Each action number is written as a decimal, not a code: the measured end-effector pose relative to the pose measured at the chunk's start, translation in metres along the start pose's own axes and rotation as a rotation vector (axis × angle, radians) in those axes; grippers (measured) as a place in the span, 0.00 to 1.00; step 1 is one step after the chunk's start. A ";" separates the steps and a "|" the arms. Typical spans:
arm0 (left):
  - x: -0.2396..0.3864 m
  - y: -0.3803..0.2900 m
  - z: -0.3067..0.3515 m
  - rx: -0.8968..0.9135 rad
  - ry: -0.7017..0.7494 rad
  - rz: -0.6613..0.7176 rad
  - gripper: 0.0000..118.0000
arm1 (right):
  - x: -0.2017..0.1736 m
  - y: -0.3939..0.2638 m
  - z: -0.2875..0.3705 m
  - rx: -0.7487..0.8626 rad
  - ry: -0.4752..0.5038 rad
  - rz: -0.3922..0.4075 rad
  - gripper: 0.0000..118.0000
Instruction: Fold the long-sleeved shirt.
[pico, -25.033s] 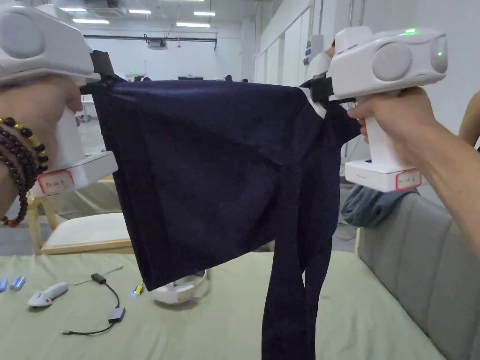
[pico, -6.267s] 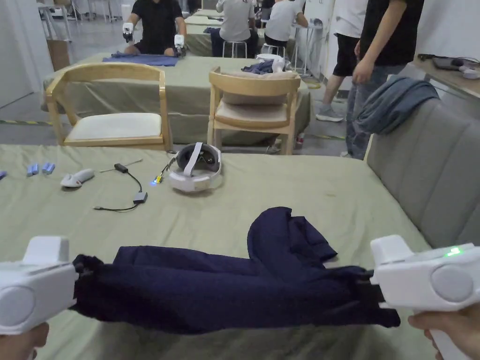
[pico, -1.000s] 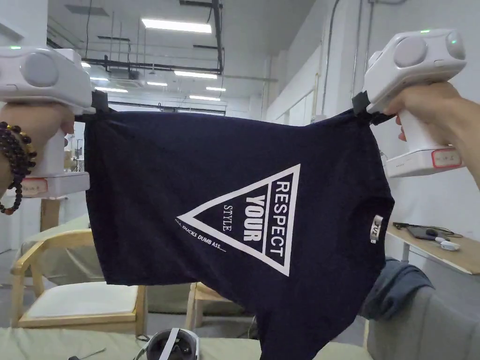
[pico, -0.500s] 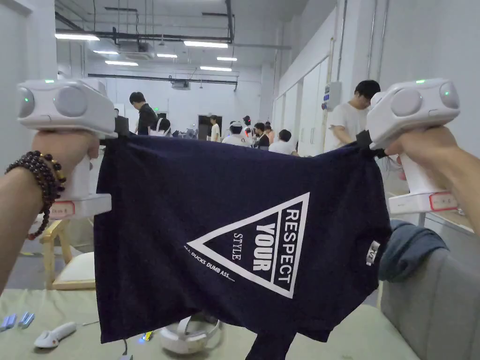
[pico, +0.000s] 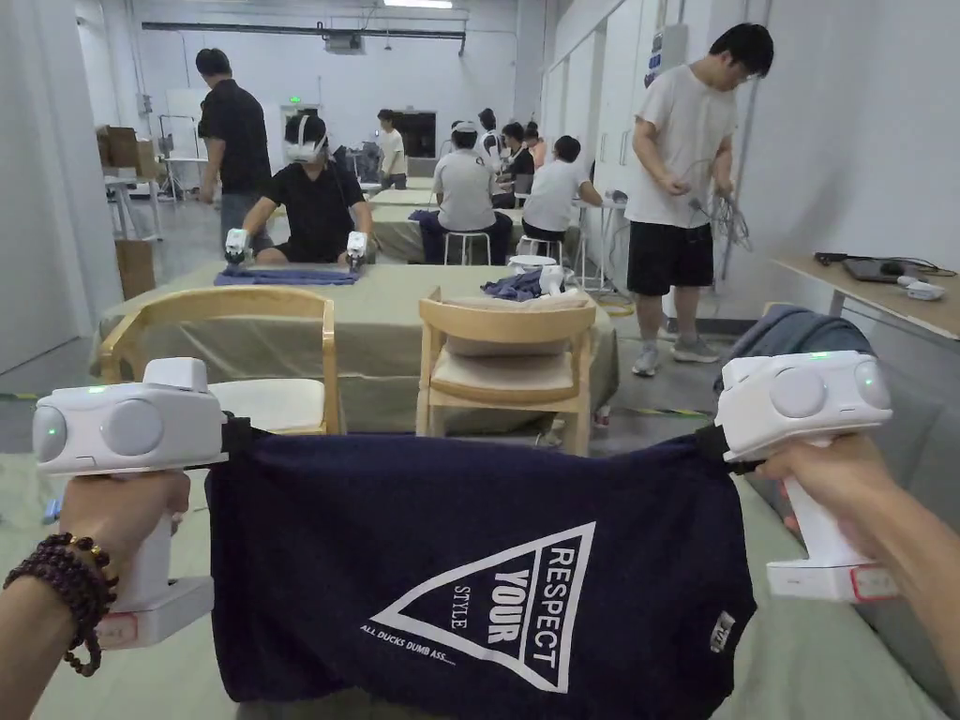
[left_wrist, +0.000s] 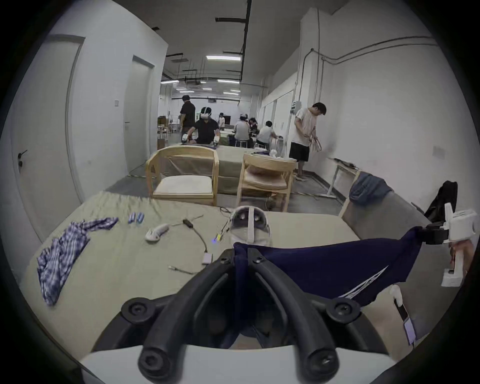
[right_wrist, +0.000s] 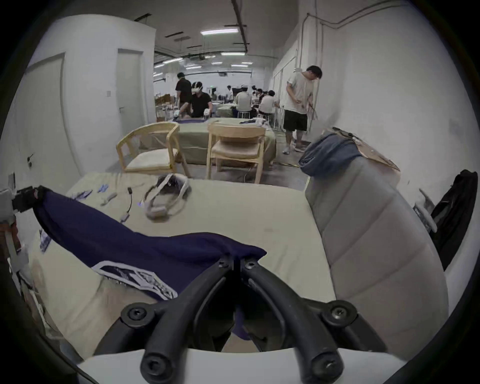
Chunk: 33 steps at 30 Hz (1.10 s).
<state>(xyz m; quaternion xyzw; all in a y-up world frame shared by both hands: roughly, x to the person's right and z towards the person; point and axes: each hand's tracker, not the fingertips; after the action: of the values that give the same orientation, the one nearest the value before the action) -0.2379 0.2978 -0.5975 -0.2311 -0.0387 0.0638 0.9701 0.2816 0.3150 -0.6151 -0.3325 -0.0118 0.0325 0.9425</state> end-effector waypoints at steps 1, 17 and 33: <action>0.002 -0.012 0.014 -0.007 0.020 0.004 0.08 | -0.004 -0.017 0.022 0.001 0.005 0.030 0.03; -0.049 -0.312 0.169 -0.554 0.067 -0.144 0.08 | -0.043 -0.375 0.098 -0.620 0.331 0.350 0.03; -0.029 -0.266 0.173 -0.440 -0.067 -0.057 0.80 | -0.048 -0.341 0.082 -0.539 0.309 0.259 0.65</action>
<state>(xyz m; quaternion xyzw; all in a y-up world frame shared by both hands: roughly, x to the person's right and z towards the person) -0.2561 0.1350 -0.3242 -0.4338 -0.0905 0.0338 0.8958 0.2478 0.0980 -0.3375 -0.5697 0.1651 0.0968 0.7992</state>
